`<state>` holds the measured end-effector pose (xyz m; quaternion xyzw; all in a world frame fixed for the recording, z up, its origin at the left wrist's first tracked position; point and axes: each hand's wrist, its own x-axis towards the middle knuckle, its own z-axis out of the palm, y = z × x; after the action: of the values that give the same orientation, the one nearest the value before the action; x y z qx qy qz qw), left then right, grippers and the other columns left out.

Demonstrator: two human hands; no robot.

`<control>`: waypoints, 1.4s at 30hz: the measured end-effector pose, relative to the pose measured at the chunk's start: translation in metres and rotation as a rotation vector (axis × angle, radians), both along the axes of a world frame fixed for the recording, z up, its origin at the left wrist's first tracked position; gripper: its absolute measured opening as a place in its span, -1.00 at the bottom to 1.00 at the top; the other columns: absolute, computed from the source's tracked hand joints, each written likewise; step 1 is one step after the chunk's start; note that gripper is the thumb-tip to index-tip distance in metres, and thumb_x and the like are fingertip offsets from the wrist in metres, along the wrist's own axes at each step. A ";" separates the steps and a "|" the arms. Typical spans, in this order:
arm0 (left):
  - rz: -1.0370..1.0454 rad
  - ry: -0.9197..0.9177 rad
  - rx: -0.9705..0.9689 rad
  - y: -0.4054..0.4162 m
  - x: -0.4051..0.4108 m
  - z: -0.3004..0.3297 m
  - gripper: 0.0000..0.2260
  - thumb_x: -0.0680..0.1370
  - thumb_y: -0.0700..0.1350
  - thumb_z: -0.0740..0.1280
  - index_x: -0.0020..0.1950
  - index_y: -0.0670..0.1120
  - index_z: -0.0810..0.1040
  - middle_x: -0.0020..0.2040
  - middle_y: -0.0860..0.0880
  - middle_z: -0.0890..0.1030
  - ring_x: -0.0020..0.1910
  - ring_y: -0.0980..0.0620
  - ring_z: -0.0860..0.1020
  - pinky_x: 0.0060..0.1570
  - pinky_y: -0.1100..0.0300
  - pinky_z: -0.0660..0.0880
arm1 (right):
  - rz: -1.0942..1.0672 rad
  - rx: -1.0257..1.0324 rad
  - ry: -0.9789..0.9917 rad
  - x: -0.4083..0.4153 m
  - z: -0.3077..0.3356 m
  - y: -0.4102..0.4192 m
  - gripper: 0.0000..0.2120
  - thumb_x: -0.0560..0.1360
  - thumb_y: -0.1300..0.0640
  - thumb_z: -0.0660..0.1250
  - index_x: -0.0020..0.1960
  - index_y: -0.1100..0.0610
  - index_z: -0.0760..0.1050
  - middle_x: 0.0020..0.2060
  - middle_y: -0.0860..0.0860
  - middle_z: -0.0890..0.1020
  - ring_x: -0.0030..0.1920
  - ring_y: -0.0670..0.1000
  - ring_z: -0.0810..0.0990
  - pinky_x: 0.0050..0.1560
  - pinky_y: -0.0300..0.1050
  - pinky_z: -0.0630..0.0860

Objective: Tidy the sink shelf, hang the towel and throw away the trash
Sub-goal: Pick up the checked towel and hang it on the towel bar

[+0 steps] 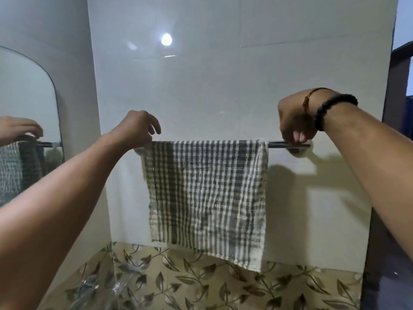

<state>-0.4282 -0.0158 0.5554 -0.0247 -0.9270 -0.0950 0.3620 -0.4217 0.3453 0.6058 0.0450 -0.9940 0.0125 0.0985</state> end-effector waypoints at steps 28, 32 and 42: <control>0.099 -0.050 0.107 0.009 -0.004 -0.001 -0.81 0.35 -0.36 0.41 -0.31 -0.09 0.72 -0.38 -0.01 0.65 -0.38 0.15 0.57 -0.37 0.36 0.43 | 0.284 0.093 0.068 -0.025 -0.018 -0.020 -0.93 0.49 0.12 0.44 -0.15 0.05 0.68 -0.42 -0.16 0.66 -0.30 -0.11 0.59 -0.11 -0.13 0.53; 0.101 -0.059 0.080 0.007 -0.002 0.001 -0.88 0.35 -0.30 0.49 -0.28 -0.09 0.72 -0.41 0.04 0.61 -0.35 0.15 0.55 -0.43 0.35 0.37 | 0.298 0.126 0.014 -0.033 -0.019 -0.007 -0.86 0.54 0.12 0.38 -0.18 0.07 0.64 -0.36 -0.09 0.64 -0.35 -0.12 0.51 -0.21 -0.19 0.43; 0.091 0.021 0.024 0.010 -0.003 -0.002 -0.92 0.36 -0.34 0.46 -0.25 -0.19 0.71 -0.29 -0.15 0.68 -0.28 -0.08 0.60 -0.22 0.13 0.53 | 0.198 -0.084 0.296 -0.041 -0.030 0.002 -0.81 0.46 0.31 0.39 -0.13 0.07 0.72 -0.17 0.04 0.72 -0.10 0.05 0.62 -0.12 -0.12 0.51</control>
<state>-0.4309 -0.0061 0.5538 0.0210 -0.9222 -0.0890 0.3758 -0.4626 0.3473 0.5761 0.1400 -0.9580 0.0572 0.2437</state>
